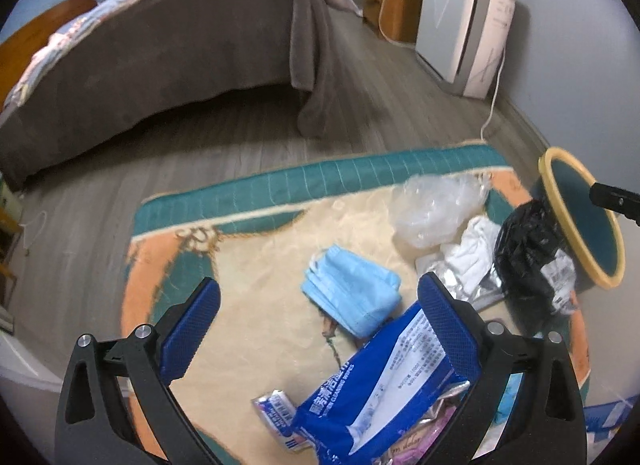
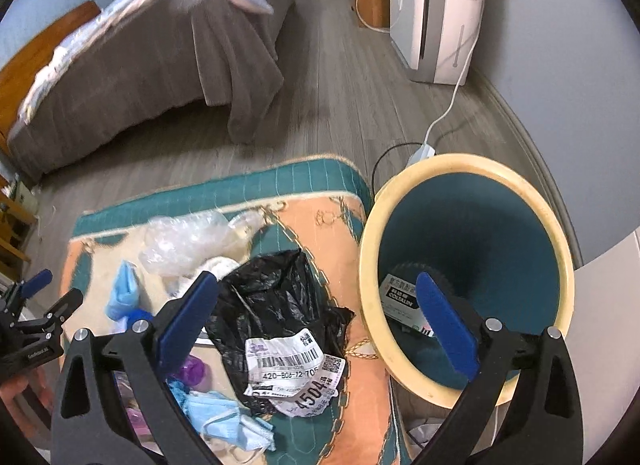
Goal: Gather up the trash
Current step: 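Grasp the blue face mask with left tool while right tool grasps the black plastic bag, then carry the black bag into the bin and open the right tool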
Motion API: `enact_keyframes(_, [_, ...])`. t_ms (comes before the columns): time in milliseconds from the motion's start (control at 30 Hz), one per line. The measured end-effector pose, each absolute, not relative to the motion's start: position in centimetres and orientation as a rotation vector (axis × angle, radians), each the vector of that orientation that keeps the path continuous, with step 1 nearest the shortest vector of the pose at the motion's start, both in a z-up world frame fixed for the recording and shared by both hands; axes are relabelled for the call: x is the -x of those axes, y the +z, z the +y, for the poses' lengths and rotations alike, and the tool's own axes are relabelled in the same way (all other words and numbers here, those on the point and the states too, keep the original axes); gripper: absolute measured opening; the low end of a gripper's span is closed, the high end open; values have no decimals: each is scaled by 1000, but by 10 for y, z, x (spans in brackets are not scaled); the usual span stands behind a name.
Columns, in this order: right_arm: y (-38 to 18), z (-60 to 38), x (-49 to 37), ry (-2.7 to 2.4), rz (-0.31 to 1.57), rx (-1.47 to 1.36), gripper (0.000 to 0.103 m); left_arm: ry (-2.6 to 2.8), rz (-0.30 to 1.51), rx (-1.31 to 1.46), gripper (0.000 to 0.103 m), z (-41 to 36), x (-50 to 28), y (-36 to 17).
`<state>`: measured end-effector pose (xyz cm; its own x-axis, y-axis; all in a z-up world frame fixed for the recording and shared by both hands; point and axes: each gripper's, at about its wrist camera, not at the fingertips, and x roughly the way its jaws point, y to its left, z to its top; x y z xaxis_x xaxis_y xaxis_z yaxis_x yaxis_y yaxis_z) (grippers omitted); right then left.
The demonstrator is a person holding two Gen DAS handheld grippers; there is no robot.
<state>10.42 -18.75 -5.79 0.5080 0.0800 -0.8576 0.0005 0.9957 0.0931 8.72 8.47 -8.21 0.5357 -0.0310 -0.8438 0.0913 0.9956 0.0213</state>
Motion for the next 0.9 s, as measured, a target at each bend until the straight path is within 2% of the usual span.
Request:
enact_keyframes(267, [-99,-170,-114,79,1158,-52,97,-112,1106,-104,98,74,-101,-116])
enact_keyframes(433, [-114,-167,-113,87,1207,-24,85,-142,1166,-66,92,80,-102,-131])
enact_keyframes(467, [-114,-163,-112,94,1204,1,80,-160,1176,-44,81,82,-102,-132])
enact_keyframes(500, [-115,-161,-111,113,1207,9,64,-175,1188,-28,75,83,-103,-133])
enact_keyframes(533, [-119,-159,-111,143,1234,-6,56,-187,1208,-16,65,84,-103,-136])
enact_keyframes(600, [-127,-157,-110,154,1290,2,42,-200,1230,-26,53,84,-103,-140])
enact_keyframes(633, [-129,-155,-109,159,1299,19,31,-204,1234,-38,41,83,-104,-141])
enact_keyframes(667, [-128,-156,-109,168,1300,8,29,-211,1234,-57,31,81,-103,-141])
enact_keyframes(800, [-109,-161,-105,184,1259,-55,17,-231,1187,-103,24,77,-101,-131])
enact_keyframes(900, [-93,-169,-101,190,1223,-69,16,-220,1126,-145,21,75,-97,-115])
